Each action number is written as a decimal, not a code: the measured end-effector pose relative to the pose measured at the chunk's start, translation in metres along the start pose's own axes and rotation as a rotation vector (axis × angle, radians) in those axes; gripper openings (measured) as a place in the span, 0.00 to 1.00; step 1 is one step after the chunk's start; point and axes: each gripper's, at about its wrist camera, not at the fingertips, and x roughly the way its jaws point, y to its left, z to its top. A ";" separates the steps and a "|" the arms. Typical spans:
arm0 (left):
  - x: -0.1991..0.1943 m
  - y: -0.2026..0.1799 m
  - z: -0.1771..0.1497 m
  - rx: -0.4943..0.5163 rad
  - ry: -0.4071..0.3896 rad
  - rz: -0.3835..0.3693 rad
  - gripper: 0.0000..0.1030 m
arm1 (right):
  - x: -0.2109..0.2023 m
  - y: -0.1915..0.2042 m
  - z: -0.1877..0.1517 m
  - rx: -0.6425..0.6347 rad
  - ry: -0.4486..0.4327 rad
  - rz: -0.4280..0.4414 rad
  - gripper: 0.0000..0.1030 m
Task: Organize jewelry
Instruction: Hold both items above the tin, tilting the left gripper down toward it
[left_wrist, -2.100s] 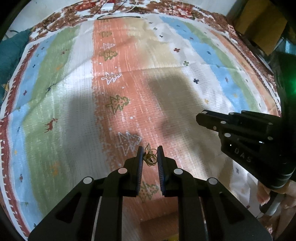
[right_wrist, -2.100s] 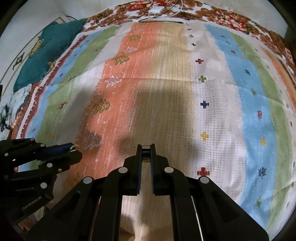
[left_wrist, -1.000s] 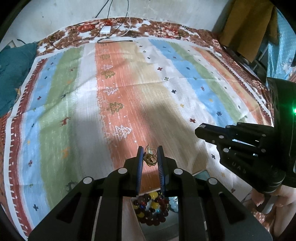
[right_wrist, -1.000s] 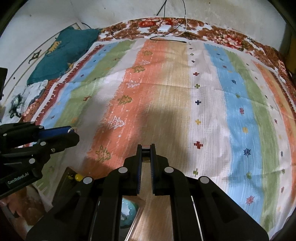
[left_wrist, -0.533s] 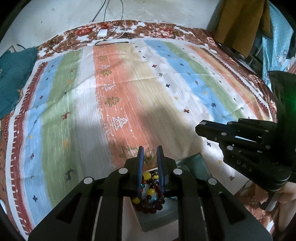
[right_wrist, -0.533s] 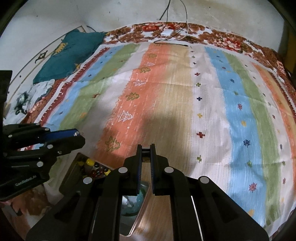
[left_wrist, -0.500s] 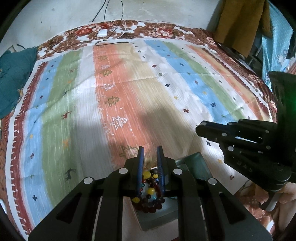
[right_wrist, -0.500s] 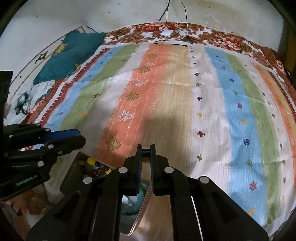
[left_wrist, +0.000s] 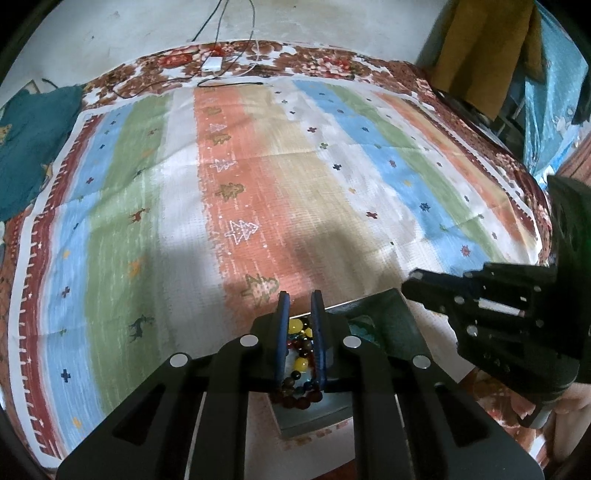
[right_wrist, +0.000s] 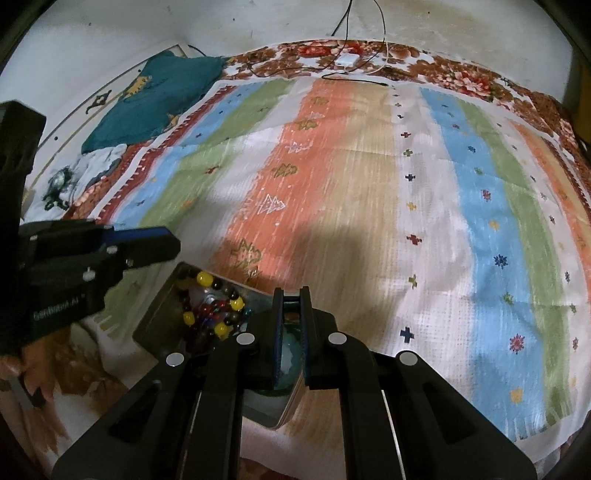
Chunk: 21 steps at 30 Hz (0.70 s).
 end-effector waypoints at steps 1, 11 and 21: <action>0.001 0.002 0.001 -0.012 0.001 -0.003 0.11 | 0.000 0.000 -0.001 -0.001 0.001 0.001 0.09; 0.031 0.021 0.015 -0.124 0.093 -0.045 0.12 | 0.003 0.007 -0.004 -0.019 0.019 0.024 0.09; 0.081 0.025 0.028 -0.134 0.254 -0.018 0.37 | 0.004 0.008 -0.004 -0.028 0.028 0.030 0.09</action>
